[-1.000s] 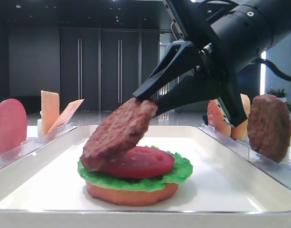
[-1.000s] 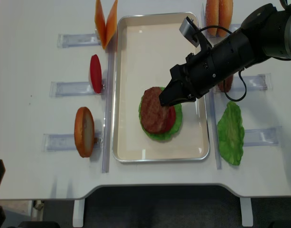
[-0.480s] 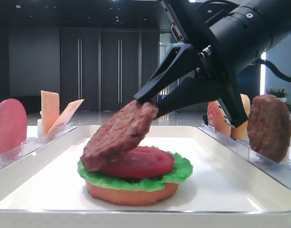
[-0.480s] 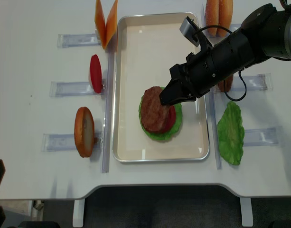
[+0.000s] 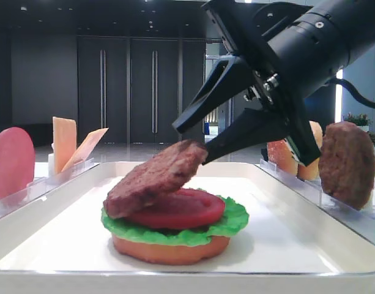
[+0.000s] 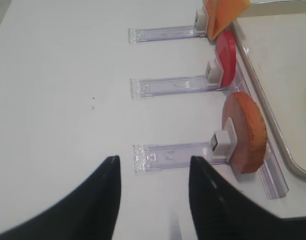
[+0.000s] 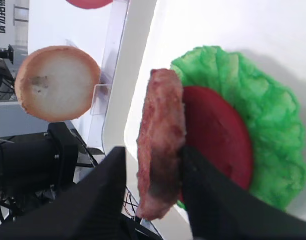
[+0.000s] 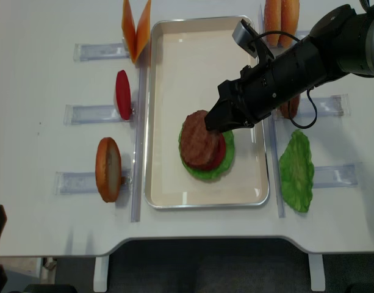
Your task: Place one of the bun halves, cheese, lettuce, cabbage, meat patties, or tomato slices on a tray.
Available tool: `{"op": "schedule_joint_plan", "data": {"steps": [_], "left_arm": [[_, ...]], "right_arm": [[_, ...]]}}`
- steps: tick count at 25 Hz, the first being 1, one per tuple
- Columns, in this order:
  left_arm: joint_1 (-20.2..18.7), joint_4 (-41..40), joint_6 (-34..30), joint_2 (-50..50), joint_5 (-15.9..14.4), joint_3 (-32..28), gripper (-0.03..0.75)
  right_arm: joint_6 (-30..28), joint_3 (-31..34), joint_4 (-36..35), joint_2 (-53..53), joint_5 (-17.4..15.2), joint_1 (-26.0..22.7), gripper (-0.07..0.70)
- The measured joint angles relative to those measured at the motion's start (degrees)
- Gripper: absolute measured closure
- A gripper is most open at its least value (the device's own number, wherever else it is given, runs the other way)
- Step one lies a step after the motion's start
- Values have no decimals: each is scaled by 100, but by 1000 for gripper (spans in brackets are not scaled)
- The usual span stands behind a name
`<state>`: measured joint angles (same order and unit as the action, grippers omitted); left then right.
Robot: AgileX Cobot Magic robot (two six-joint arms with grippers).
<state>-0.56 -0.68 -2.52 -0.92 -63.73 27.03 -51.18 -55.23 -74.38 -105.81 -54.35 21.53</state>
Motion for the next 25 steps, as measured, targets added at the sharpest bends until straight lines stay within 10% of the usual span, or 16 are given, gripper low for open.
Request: {"op": "schedule_joint_plan", "data": {"steps": [11, 25], "left_arm": [[0, 0, 0, 0, 0, 0, 370], [0, 0, 0, 0, 0, 0, 370]], "right_arm": [[439, 0, 376, 53, 316, 0, 216], [2927, -714, 3035, 1055, 424, -22, 214]]}}
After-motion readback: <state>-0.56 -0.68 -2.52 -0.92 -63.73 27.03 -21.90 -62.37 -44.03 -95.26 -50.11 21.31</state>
